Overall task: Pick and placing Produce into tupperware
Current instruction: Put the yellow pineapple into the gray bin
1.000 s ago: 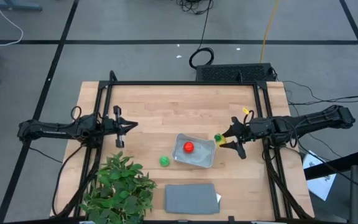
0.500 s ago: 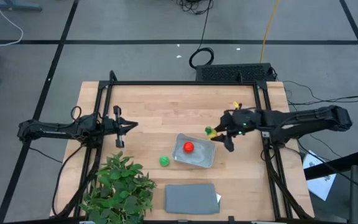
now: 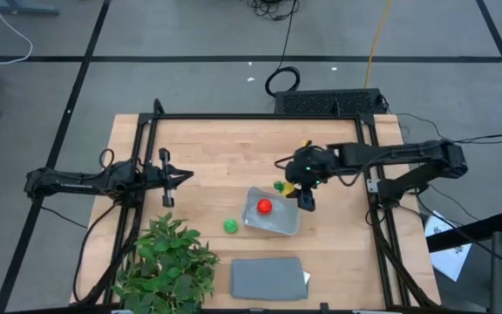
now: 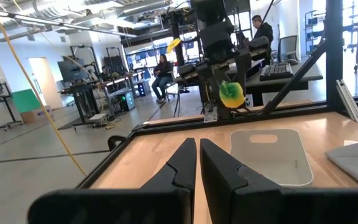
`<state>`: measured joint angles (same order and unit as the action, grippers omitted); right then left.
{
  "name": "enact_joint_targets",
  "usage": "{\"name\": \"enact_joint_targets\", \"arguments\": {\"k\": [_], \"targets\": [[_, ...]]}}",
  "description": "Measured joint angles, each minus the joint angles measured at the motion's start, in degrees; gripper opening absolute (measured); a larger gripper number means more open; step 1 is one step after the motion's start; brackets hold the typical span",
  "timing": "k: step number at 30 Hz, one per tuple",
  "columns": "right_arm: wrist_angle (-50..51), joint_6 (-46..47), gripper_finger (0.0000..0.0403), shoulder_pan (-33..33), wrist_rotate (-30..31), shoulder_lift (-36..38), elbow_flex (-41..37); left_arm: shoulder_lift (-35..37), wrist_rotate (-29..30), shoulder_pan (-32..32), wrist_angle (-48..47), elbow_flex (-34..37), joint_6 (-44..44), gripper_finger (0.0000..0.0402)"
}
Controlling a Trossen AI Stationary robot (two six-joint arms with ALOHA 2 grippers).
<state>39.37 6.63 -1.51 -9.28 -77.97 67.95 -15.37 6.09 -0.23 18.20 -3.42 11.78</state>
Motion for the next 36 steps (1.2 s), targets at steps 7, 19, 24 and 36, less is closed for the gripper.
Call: {"name": "enact_joint_targets", "arguments": {"k": [7, 19, 24, 36], "targets": [[2.84, -9.92, 0.0169, -0.18, 0.0, -6.21, 1.95, 0.02, 0.0, -0.02, -0.2, 0.0, -0.12, 0.0026], [1.09, -18.24, 0.0172, -0.31, -0.01, -13.26, 1.95, 0.02, 0.0, -0.01, -0.5, 0.0, -0.05, 0.0026], [0.75, -24.24, 0.0173, 1.11, -0.03, -15.22, 1.95, 0.0, 0.0, -0.02, -1.33, 0.0, -0.1, 0.0026], [-1.71, -31.37, 0.0173, 4.3, 0.11, -19.39, 1.93, 0.01, 0.0, -0.02, -2.56, 0.0, -0.07, 0.0026]]}}
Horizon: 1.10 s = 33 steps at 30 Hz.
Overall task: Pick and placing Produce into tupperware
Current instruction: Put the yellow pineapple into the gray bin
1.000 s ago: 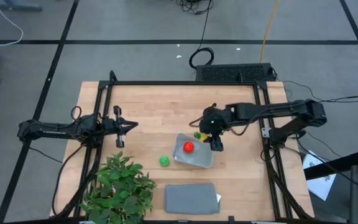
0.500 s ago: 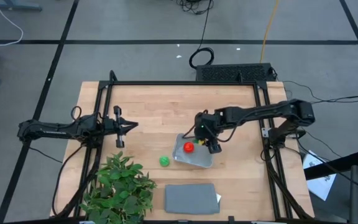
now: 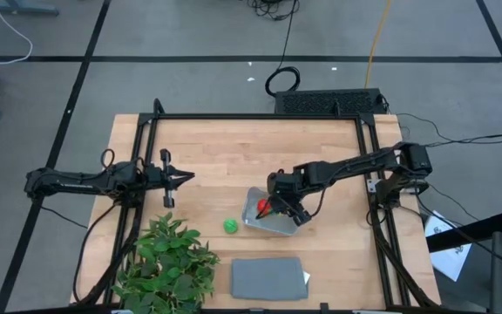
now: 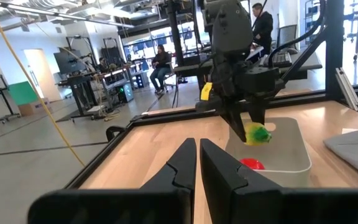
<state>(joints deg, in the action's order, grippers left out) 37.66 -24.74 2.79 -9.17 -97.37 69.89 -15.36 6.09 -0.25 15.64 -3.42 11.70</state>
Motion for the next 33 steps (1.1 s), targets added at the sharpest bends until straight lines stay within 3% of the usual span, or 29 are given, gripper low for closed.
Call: {"name": "enact_joint_targets", "arguments": {"k": [14, 33], "targets": [[-2.2, -7.24, 0.0173, 0.68, -0.09, -0.11, -3.68, 0.01, 0.0, 0.0, -0.52, 0.0, -0.17, 0.0026], [-9.95, -5.91, 0.0174, 0.59, -0.76, 0.09, -9.73, -0.01, 0.0, 0.0, -0.59, 0.0, -0.35, 0.0026]]}}
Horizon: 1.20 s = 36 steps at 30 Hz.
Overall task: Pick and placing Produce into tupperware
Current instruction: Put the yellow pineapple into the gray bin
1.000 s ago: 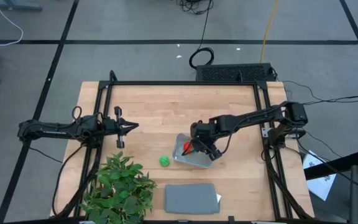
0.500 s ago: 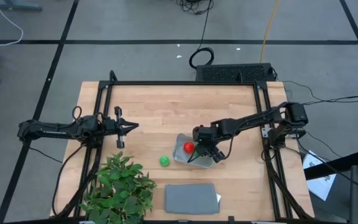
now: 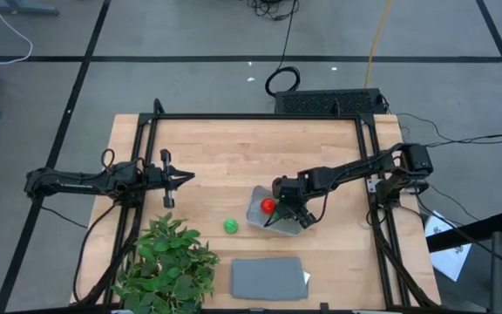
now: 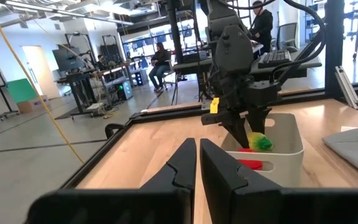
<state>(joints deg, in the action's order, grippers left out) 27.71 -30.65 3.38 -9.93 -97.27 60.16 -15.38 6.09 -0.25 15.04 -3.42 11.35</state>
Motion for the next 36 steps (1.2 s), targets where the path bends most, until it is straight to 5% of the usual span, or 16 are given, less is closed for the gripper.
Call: {"name": "enact_joint_targets", "arguments": {"k": [21, 36], "targets": [[5.95, 4.53, 0.0234, 0.09, 0.85, -0.2, 4.5, 0.0, 0.0, 0.02, -0.04, 0.0, -0.02, 0.0026], [9.31, 6.21, 0.0235, 0.09, 0.9, -0.2, 4.59, 0.01, -0.02, 0.0, -0.02, 0.0, -0.94, 0.0026]]}}
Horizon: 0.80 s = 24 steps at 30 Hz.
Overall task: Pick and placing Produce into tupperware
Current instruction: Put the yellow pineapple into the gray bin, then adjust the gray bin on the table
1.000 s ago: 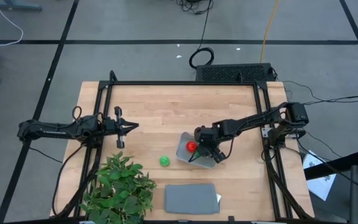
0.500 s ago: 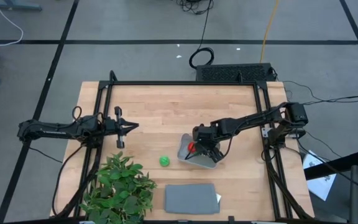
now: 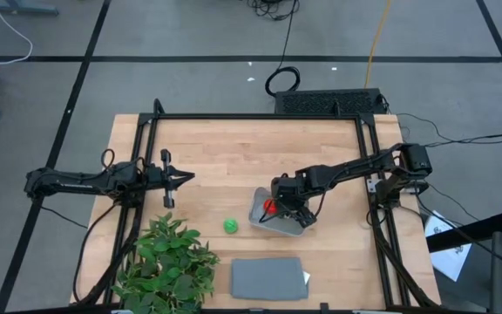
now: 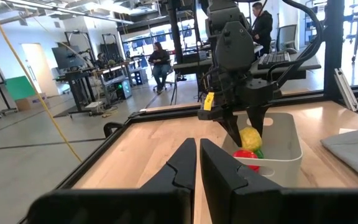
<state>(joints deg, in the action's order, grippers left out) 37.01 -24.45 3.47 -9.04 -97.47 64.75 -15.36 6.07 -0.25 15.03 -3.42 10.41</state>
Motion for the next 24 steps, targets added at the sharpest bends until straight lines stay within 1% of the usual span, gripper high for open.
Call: {"name": "enact_joint_targets", "arguments": {"k": [5, 12, 14, 17, 24], "targets": [[-0.03, 0.91, 0.0243, 0.02, -0.04, 0.0, 0.0, 0.0, 0.0, 0.02, 0.0, 0.0, -0.1, 0.0026], [0.04, 3.03, 0.0301, -0.01, 0.02, 0.02, 0.0, 0.01, 0.0, 0.02, 0.0, 0.0, -0.22, 0.0026], [0.07, 3.04, 0.0311, 0.13, 0.24, 0.02, 0.0, 0.0, 0.0, 0.01, 0.0, 0.0, -0.22, 0.0026], [0.83, 3.69, 0.0314, 0.15, 0.25, 0.02, 0.68, -0.01, 0.0, 0.01, 0.0, 0.0, -0.42, 0.0026], [4.17, 4.28, 0.0311, 0.15, 0.43, 0.69, 5.09, -0.01, 0.01, 0.02, 0.0, 0.0, -0.44, 0.0026]]}}
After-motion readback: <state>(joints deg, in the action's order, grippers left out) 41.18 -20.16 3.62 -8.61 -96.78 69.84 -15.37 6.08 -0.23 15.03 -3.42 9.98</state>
